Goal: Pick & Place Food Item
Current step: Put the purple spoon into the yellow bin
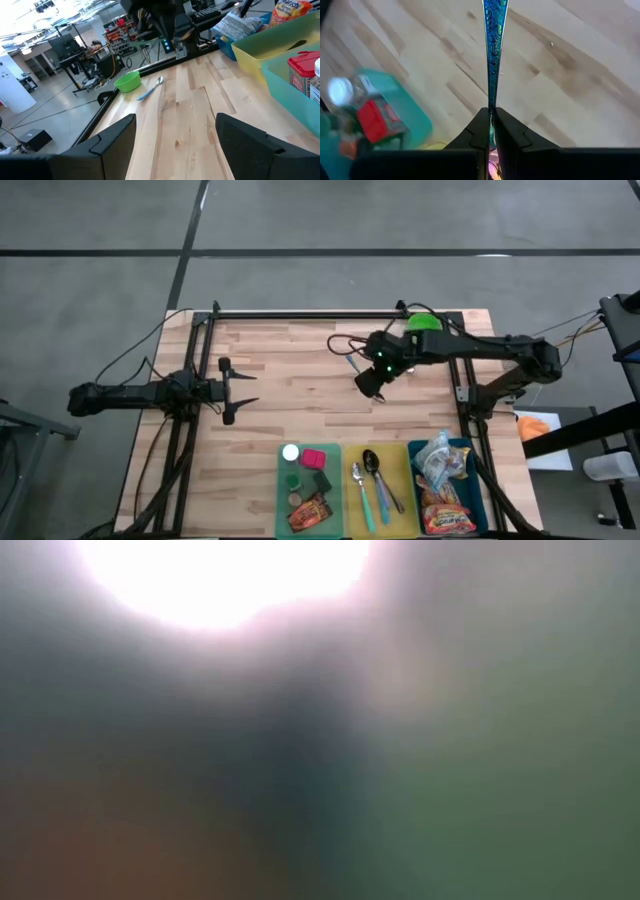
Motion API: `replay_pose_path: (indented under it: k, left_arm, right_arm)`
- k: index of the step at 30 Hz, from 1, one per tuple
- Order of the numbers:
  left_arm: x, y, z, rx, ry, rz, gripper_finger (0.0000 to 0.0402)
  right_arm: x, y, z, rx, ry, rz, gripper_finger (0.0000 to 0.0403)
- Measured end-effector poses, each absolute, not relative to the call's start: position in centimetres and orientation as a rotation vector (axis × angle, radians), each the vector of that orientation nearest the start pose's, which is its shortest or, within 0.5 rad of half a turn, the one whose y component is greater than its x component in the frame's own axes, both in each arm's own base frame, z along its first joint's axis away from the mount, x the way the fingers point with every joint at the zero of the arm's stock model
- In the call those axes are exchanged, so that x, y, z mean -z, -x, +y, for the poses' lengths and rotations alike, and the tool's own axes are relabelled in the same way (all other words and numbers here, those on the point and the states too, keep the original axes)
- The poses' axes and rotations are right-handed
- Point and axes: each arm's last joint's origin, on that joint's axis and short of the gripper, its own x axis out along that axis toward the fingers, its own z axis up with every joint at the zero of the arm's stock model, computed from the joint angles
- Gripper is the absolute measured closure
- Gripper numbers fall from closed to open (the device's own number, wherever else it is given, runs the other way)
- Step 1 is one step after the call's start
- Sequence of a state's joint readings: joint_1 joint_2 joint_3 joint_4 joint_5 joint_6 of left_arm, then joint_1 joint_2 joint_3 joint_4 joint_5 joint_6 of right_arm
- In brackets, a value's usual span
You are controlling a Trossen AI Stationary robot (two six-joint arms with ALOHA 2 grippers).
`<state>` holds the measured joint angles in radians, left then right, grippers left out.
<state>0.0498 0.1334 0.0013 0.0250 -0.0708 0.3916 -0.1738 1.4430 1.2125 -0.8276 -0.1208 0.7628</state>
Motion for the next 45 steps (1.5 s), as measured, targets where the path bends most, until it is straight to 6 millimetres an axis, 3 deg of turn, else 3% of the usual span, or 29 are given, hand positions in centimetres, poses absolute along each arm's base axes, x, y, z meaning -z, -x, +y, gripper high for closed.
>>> replay_pose_path:
  k: [5, 10, 22, 29, 35, 45]
  left_arm:
    - [-15.6, -10.5, 0.7, -0.098, -0.392, 0.129, 0.0126]
    - [-15.6, -10.5, 0.7, -0.098, -0.392, 0.129, 0.0126]
    - [-15.6, -10.5, 0.7, -0.098, -0.392, 0.129, 0.0126]
    - [-15.6, -10.5, 0.7, -0.098, -0.392, 0.129, 0.0126]
    - [-15.5, -10.5, 0.7, -0.098, -0.392, 0.130, 0.0126]
    - [-15.6, -10.5, 0.7, -0.098, -0.392, 0.129, 0.0126]
  right_arm:
    - [-29.1, -27.9, -1.5, 0.558, -0.914, 0.920, 0.0388]
    - [-29.4, -27.7, 2.3, 0.560, -0.943, 0.906, 0.0388]
    - [-28.4, -25.6, 12.5, 0.636, -1.034, 0.798, 0.0388]
    - [-25.8, -24.5, 17.5, 0.688, -1.102, 0.824, 0.0388]
    - [-23.2, -24.8, 20.9, 0.704, -1.196, 0.826, 0.0388]
    - [-19.0, -25.8, 23.3, 0.775, -1.303, 0.956, 0.0388]
